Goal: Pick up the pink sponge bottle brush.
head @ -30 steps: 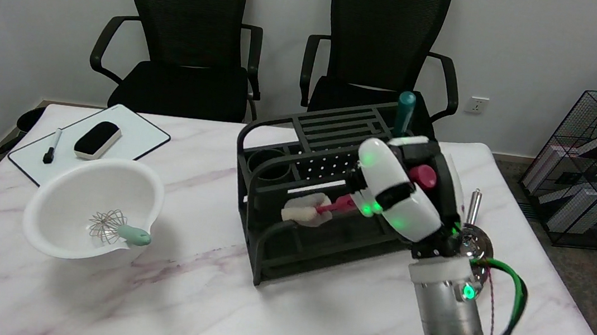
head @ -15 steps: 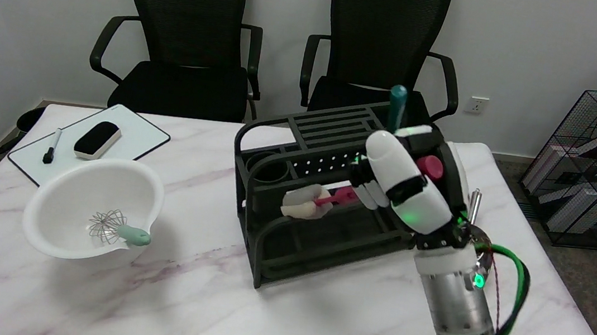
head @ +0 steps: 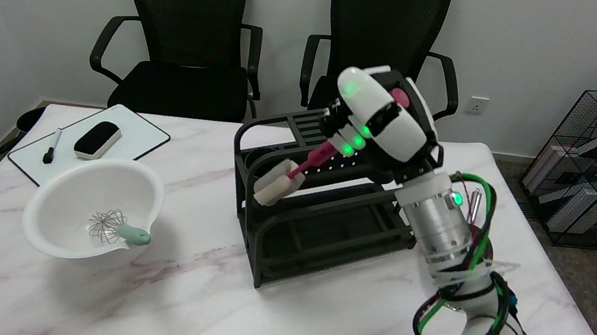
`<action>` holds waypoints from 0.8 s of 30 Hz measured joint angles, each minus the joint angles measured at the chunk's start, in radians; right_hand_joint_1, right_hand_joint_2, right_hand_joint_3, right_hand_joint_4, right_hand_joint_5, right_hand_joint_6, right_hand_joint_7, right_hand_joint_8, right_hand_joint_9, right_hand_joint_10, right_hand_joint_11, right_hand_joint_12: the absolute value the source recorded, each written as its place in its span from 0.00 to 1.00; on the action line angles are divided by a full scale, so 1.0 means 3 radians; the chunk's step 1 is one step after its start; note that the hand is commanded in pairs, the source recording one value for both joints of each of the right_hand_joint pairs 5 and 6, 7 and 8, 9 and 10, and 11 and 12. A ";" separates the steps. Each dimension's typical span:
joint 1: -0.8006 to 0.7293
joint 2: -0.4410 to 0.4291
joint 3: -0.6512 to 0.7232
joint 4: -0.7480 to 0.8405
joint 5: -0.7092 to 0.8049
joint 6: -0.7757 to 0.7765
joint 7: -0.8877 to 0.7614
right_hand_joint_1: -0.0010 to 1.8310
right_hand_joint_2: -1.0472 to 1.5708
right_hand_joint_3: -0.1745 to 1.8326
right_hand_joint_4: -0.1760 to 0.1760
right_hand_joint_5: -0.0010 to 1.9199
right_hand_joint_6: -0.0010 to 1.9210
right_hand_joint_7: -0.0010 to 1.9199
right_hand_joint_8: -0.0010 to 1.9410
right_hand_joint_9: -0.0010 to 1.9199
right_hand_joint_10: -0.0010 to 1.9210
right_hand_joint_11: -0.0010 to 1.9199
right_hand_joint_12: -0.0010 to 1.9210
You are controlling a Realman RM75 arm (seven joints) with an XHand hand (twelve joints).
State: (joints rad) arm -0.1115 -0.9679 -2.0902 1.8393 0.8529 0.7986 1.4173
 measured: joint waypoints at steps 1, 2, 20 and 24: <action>0.0063 0.0002 0.0006 0.0005 0.0002 -0.0054 0.0044 0.55 1.00 0.48 0.50 1.00 1.00 1.00 0.99 1.00 1.00 1.00 1.00; 0.0094 0.0002 0.0008 0.0008 0.0002 -0.0079 0.0066 0.55 1.00 0.50 0.50 1.00 1.00 1.00 0.99 1.00 1.00 1.00 1.00; 0.0559 -0.0051 -0.0112 0.0069 -0.0099 -0.0412 0.0425 0.48 1.00 0.79 0.50 1.00 1.00 1.00 0.99 1.00 1.00 1.00 1.00; 0.0576 -0.0069 -0.0196 0.0071 -0.0141 -0.0440 0.0452 0.48 1.00 0.79 0.50 1.00 1.00 1.00 0.99 1.00 1.00 1.00 1.00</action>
State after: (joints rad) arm 0.0611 -0.9888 -2.1490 1.8606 0.8107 0.6665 1.5528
